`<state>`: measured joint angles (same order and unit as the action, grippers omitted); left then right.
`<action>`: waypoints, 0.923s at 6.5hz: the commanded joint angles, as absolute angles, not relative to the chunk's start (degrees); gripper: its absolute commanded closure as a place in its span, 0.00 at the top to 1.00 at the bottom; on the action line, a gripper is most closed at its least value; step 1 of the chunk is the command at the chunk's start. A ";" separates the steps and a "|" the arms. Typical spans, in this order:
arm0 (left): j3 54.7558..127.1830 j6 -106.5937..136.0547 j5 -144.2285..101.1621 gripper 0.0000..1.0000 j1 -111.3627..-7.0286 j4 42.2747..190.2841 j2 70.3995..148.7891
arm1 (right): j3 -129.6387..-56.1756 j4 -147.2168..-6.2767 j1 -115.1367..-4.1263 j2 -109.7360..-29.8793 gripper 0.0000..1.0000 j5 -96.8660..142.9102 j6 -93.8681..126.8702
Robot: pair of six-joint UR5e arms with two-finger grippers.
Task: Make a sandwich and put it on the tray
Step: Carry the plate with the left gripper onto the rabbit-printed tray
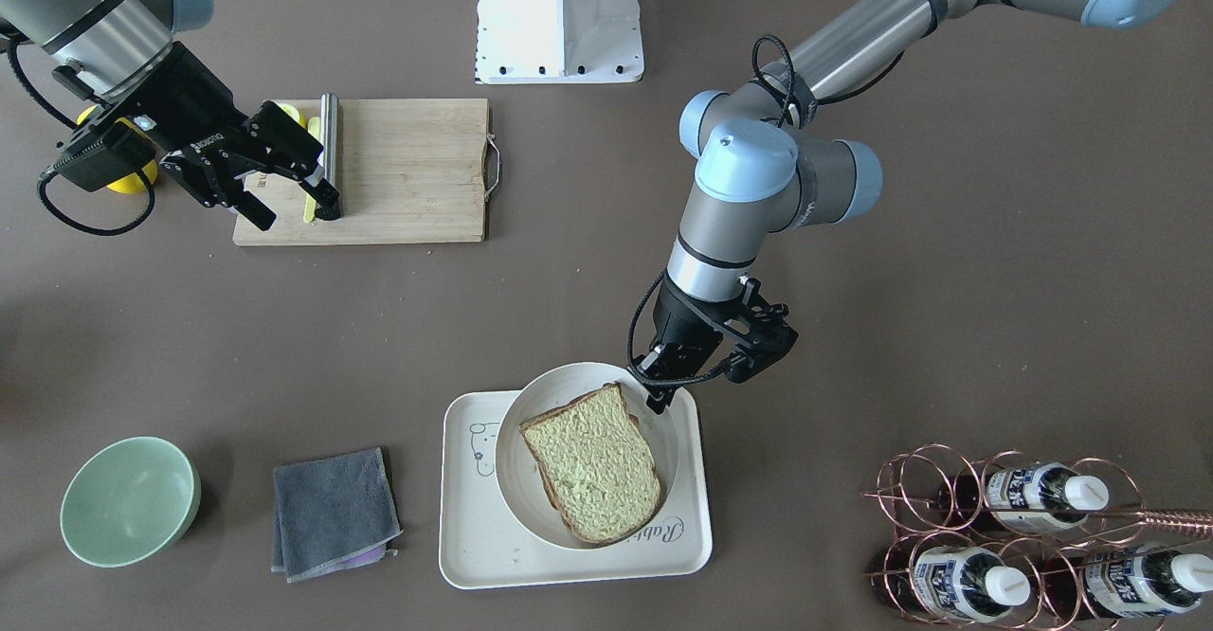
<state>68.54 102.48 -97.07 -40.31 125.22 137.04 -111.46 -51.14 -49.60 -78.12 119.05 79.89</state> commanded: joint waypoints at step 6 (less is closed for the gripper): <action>61.79 102.04 -92.81 0.61 -37.17 129.55 138.87 | -109.95 -51.15 -49.48 -76.99 1.00 117.16 79.80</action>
